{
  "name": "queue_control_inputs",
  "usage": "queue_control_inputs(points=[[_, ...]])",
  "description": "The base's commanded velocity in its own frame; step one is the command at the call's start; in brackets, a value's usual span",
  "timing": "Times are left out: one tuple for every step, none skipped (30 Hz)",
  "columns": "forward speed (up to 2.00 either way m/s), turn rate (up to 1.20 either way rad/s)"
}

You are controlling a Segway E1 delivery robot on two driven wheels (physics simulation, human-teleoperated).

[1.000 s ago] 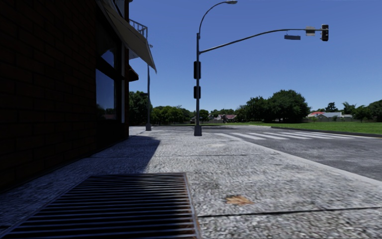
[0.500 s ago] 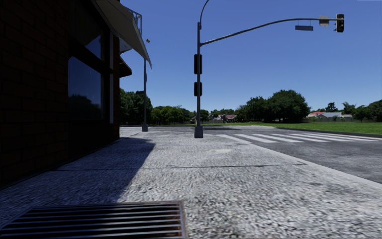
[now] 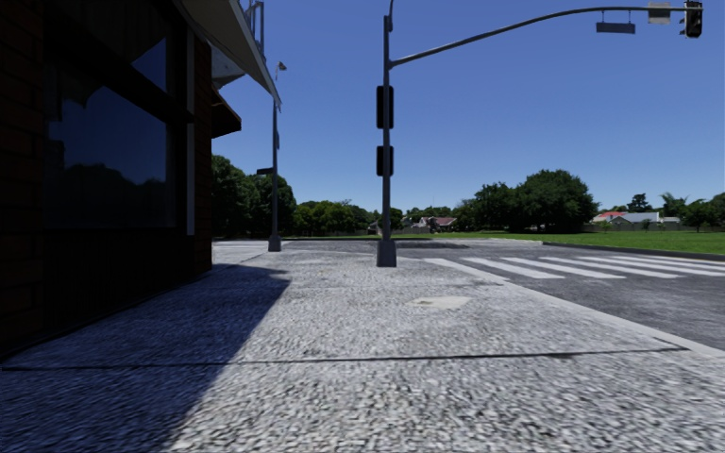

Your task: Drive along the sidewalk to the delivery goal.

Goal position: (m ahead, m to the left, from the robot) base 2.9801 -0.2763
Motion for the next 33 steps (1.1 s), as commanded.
queue_control_inputs(points=[[2.0, 0.0], [2.0, 0.0], [2.0, 0.0], [2.0, 0.0], [2.0, 0.0], [2.0, 0.0], [2.0, 0.0], [2.0, 0.0], [2.0, 0.0], [2.0, 0.0], [2.0, 0.0], [2.0, 0.0], [2.0, 0.0], [2.0, 0.0], [2.0, 0.0], [2.0, 0.0], [2.0, 0.07], [2.0, 0.25], [2.0, 1.05], [2.0, 1.2], [2.0, 1.2], [2.0, 0.34], [2.0, 0.0], [2.0, 0.0], [2.0, 0.0], [2.0, 0.0], [2.0, 0.0], [2.0, 0.0], [2.0, 0.0], [2.0, 0.0], [2.0, 0.0], [2.0, 0.0], [2.0, 0.0]])
